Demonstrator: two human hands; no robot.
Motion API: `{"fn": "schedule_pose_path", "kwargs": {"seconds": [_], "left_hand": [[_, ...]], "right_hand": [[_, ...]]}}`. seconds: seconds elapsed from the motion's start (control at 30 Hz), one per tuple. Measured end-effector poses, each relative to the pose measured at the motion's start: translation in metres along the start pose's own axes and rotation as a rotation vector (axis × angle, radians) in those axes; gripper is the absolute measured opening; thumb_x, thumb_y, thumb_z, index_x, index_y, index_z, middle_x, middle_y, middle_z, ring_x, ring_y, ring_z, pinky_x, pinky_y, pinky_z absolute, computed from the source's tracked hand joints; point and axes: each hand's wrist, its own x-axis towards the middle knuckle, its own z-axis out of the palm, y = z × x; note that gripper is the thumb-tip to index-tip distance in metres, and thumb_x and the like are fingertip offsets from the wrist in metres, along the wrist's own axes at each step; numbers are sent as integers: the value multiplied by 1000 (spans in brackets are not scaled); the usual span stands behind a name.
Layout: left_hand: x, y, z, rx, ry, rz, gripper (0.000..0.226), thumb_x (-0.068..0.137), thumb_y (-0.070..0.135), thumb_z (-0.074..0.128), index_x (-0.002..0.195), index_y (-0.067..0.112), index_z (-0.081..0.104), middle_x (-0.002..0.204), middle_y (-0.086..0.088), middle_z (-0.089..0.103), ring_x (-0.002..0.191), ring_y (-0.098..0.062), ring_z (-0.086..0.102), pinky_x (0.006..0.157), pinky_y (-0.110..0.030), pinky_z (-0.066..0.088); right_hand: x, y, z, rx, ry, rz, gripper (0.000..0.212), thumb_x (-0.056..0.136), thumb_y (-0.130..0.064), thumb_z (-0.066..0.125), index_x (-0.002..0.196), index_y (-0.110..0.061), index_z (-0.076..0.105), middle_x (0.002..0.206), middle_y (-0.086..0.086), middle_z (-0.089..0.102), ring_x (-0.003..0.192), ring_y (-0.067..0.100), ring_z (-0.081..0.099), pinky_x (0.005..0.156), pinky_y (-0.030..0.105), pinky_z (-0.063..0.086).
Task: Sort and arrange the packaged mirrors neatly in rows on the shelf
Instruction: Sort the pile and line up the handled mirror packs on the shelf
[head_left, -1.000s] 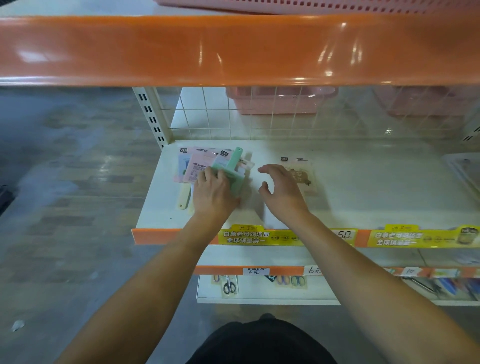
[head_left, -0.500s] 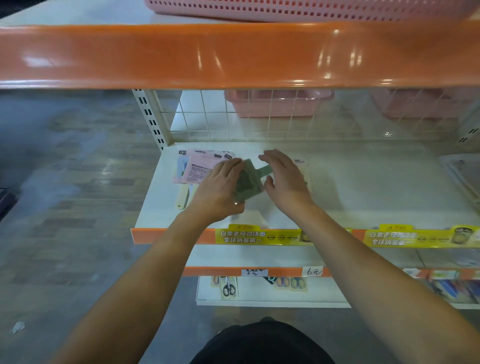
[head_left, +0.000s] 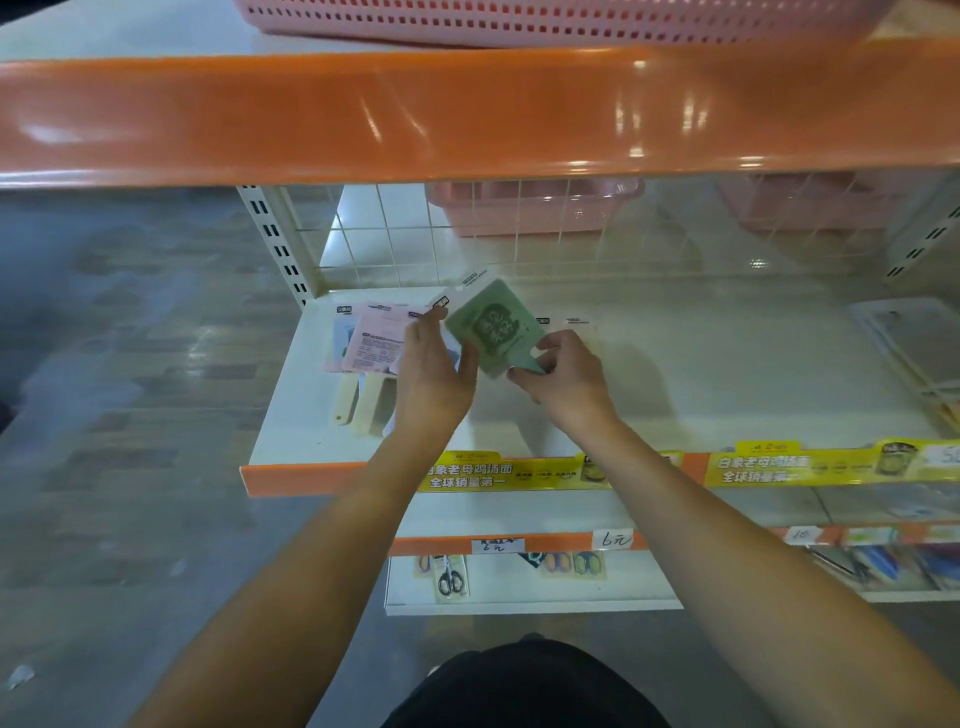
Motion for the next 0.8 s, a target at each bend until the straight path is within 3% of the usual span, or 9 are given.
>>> {"fn": "schedule_pose_path", "kwargs": {"seconds": [0.07, 0.1, 0.17, 0.23, 0.3, 0.47, 0.6, 0.67, 0.8], "left_hand": [[4, 6, 4, -218, -86, -143, 43, 93, 25, 59, 131, 15, 42, 115, -5, 62, 79, 3, 59, 69, -27, 49], [6, 6, 6, -336, -92, -202, 45, 91, 17, 61, 132, 15, 43, 113, -5, 63, 76, 7, 60, 69, -28, 53], [12, 6, 6, -497, -88, -293, 50, 89, 3, 60, 135, 13, 44, 111, -7, 63, 87, -2, 64, 75, -36, 59], [15, 5, 4, -542, -112, -300, 52, 88, -5, 56, 136, 13, 45, 108, -6, 63, 96, -14, 65, 77, -38, 59], [15, 8, 4, -504, -158, -240, 52, 89, -4, 54, 136, 19, 46, 110, -5, 65, 92, -10, 66, 77, -32, 58], [15, 11, 8, -469, -192, -207, 53, 90, 1, 57, 138, 22, 46, 113, -6, 65, 92, -12, 65, 75, -25, 56], [15, 11, 8, -394, -190, -164, 52, 91, 5, 58, 138, 24, 45, 110, 0, 63, 82, -1, 62, 64, -12, 51], [14, 10, 8, -348, -192, -139, 52, 91, 7, 57, 139, 25, 43, 110, 1, 63, 82, -5, 63, 63, -16, 51], [13, 9, 9, -121, -194, -14, 52, 92, 13, 57, 140, 23, 40, 116, -1, 60, 87, -16, 65, 74, -36, 56]], "right_hand": [[-3, 0, -1, 76, -16, 28, 44, 77, -26, 80, 107, -17, 49, 90, 6, 66, 72, 24, 68, 65, 38, 57], [-4, 0, -2, 100, -21, 43, 44, 79, -28, 79, 108, -16, 50, 91, 6, 66, 68, 22, 69, 65, 37, 59], [-3, 1, -7, 79, 7, 51, 39, 84, -37, 72, 110, -15, 53, 91, 2, 67, 68, 17, 68, 63, 31, 57], [0, 3, -12, 55, 54, 44, 37, 90, -39, 64, 116, -16, 55, 93, -3, 65, 80, 17, 67, 70, 31, 55], [4, 3, -15, 106, 54, 30, 37, 93, -32, 61, 124, -13, 55, 95, -3, 64, 86, 19, 67, 78, 34, 56], [7, 2, -16, 159, 32, -23, 23, 94, -18, 59, 116, -11, 62, 94, 0, 66, 63, 7, 68, 60, 24, 59], [8, 4, -16, 176, 27, -11, 22, 94, -16, 58, 115, -10, 61, 96, 2, 67, 63, 11, 70, 58, 24, 58], [8, 4, -15, 175, 19, -5, 21, 94, -16, 58, 115, -11, 61, 98, 4, 67, 65, 13, 70, 60, 27, 60], [9, 5, -13, 214, 15, 13, 19, 94, -14, 59, 113, -10, 60, 100, 5, 66, 68, 16, 71, 65, 35, 61]]}}
